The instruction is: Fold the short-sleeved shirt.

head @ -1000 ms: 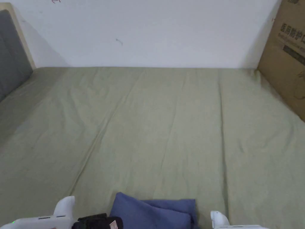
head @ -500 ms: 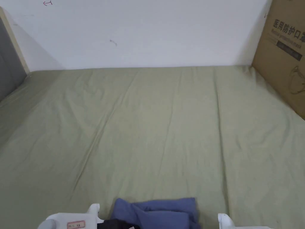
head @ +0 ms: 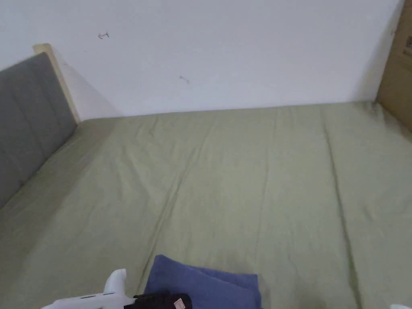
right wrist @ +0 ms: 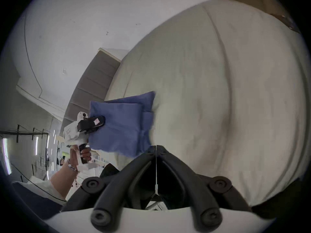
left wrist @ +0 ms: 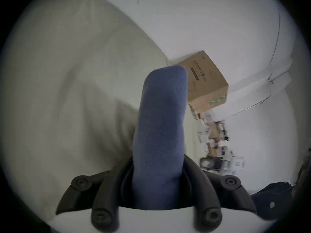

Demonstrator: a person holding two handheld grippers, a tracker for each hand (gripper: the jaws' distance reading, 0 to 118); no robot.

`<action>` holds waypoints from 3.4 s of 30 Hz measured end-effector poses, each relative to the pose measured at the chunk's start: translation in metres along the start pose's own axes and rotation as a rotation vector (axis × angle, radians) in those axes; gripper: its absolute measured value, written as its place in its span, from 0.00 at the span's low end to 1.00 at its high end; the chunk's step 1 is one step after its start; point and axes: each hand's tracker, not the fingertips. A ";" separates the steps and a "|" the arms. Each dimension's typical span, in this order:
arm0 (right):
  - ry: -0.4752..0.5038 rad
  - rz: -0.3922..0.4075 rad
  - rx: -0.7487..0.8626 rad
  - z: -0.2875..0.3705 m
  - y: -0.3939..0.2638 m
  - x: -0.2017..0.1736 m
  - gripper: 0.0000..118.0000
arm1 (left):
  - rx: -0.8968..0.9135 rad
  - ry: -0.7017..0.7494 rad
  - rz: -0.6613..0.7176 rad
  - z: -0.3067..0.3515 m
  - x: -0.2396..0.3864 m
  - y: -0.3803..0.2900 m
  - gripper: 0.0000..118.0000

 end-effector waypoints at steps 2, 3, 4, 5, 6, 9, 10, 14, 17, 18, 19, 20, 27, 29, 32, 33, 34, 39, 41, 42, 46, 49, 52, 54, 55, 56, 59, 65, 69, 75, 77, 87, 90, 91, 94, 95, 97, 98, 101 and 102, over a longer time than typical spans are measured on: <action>-0.010 -0.017 0.011 0.014 0.004 0.000 0.00 | 0.038 0.107 -0.045 0.027 -0.010 0.025 0.19; -0.028 -0.032 0.017 0.019 0.005 0.001 0.00 | 0.048 0.139 -0.043 0.039 -0.019 0.039 0.19; -0.049 -0.045 0.022 0.023 0.006 0.003 0.00 | 0.048 0.181 -0.045 0.051 -0.025 0.051 0.19; -0.071 -0.053 0.034 0.027 0.005 0.004 0.00 | 0.041 0.237 -0.059 0.063 -0.032 0.065 0.19; -0.084 -0.050 0.042 0.029 0.004 0.006 0.00 | 0.030 0.327 -0.109 0.074 -0.038 0.079 0.19; -0.126 -0.051 0.041 0.030 0.001 0.008 0.00 | -0.003 0.525 -0.169 0.100 -0.056 0.105 0.19; -0.135 -0.058 0.037 0.030 0.000 0.009 0.00 | -0.004 0.576 -0.171 0.106 -0.063 0.111 0.19; -0.151 -0.076 0.013 0.021 -0.005 0.008 0.00 | -0.022 0.824 -0.179 0.117 -0.074 0.119 0.19; -0.167 -0.054 -0.015 0.014 -0.004 0.001 0.00 | -0.059 1.051 -0.275 0.115 -0.077 0.121 0.39; -0.168 -0.041 -0.020 0.013 -0.003 -0.002 0.00 | -0.062 1.114 -0.335 0.112 -0.074 0.119 0.60; -0.171 -0.023 -0.020 0.012 -0.002 -0.006 0.00 | -0.073 1.201 -0.412 0.113 -0.079 0.122 0.77; -0.174 -0.007 -0.019 0.012 0.001 -0.008 0.00 | -0.062 1.274 -0.479 0.110 -0.074 0.120 0.89; -0.182 0.079 0.021 0.014 0.012 -0.026 0.00 | 0.152 1.284 -0.723 0.114 -0.006 0.097 0.89; -0.230 0.162 0.059 0.018 0.018 -0.036 0.00 | 0.183 1.180 -0.732 0.110 0.024 0.087 0.83; -0.279 0.277 0.132 0.024 0.028 -0.055 0.00 | 0.183 0.860 -0.615 0.100 0.062 0.067 0.13; -0.279 0.297 0.152 0.025 0.032 -0.059 0.00 | 0.200 0.762 -0.565 0.095 0.072 0.061 0.02; -0.274 0.315 0.169 0.027 0.037 -0.065 0.00 | 0.198 0.666 -0.487 0.086 0.081 0.053 0.02; -0.310 0.307 0.237 0.032 0.068 -0.080 0.00 | 0.218 0.442 -0.341 0.034 0.147 0.026 0.02; -0.307 0.322 0.280 0.043 0.086 -0.098 0.00 | 0.269 0.472 -0.458 0.021 0.184 0.021 0.02; -0.295 0.330 0.316 0.047 0.094 -0.104 0.00 | 0.306 0.499 -0.514 0.016 0.204 0.020 0.02; -0.349 0.482 0.563 0.061 0.110 -0.133 0.00 | 0.532 0.488 -0.571 0.004 0.260 0.015 0.02; -0.436 0.580 0.822 0.065 0.102 -0.145 0.00 | 0.752 0.536 -0.639 -0.001 0.278 0.006 0.02; -0.426 0.551 0.922 0.065 0.097 -0.140 0.00 | 0.879 0.595 -0.731 -0.009 0.295 -0.018 0.02; -0.419 0.507 0.928 0.065 0.096 -0.136 0.01 | 0.933 0.628 -0.784 -0.012 0.299 -0.034 0.02; -0.418 0.491 0.941 0.066 0.094 -0.134 0.08 | 0.952 0.641 -0.793 -0.015 0.299 -0.040 0.05; -0.416 0.488 0.953 0.067 0.092 -0.134 0.23 | 0.967 0.661 -0.801 -0.017 0.300 -0.045 0.13; -0.418 0.524 0.973 0.070 0.087 -0.135 0.83 | 0.928 0.660 -0.791 -0.019 0.298 -0.048 0.62; -0.462 0.574 1.005 0.069 0.080 -0.141 1.00 | 0.888 0.652 -0.768 -0.019 0.294 -0.050 0.82; -0.469 0.580 1.000 0.067 0.078 -0.142 1.00 | 0.856 0.640 -0.736 -0.019 0.292 -0.050 0.85; -0.485 0.577 0.989 0.064 0.078 -0.139 1.00 | 0.854 0.609 -0.737 -0.015 0.292 -0.052 0.85; -0.488 0.574 0.983 0.065 0.078 -0.140 1.00 | 0.854 0.594 -0.756 -0.014 0.293 -0.053 0.85; -0.503 0.583 0.968 0.064 0.079 -0.139 1.00 | 0.848 0.578 -0.703 -0.011 0.287 -0.046 0.85; -0.505 0.585 0.964 0.063 0.078 -0.140 1.00 | 0.835 0.572 -0.702 -0.011 0.285 -0.044 0.85; -0.503 0.584 0.962 0.062 0.079 -0.140 1.00 | 0.835 0.577 -0.699 -0.011 0.285 -0.044 0.85; -0.505 0.578 0.955 0.060 0.080 -0.140 1.00 | 0.838 0.562 -0.700 -0.010 0.283 -0.043 0.85; -0.504 0.575 0.953 0.059 0.081 -0.139 1.00 | 0.838 0.562 -0.702 -0.010 0.284 -0.043 0.85; -0.503 0.573 0.951 0.059 0.080 -0.140 1.00 | 0.836 0.559 -0.702 -0.010 0.284 -0.043 0.85; -0.502 0.573 0.951 0.059 0.080 -0.140 1.00 | 0.835 0.550 -0.702 -0.009 0.284 -0.043 0.85; -0.503 0.574 0.949 0.059 0.079 -0.141 1.00 | 0.837 0.523 -0.702 -0.008 0.284 -0.043 0.85; -0.505 0.573 0.949 0.058 0.079 -0.141 1.00 | 0.832 0.521 -0.704 -0.009 0.284 -0.042 0.88</action>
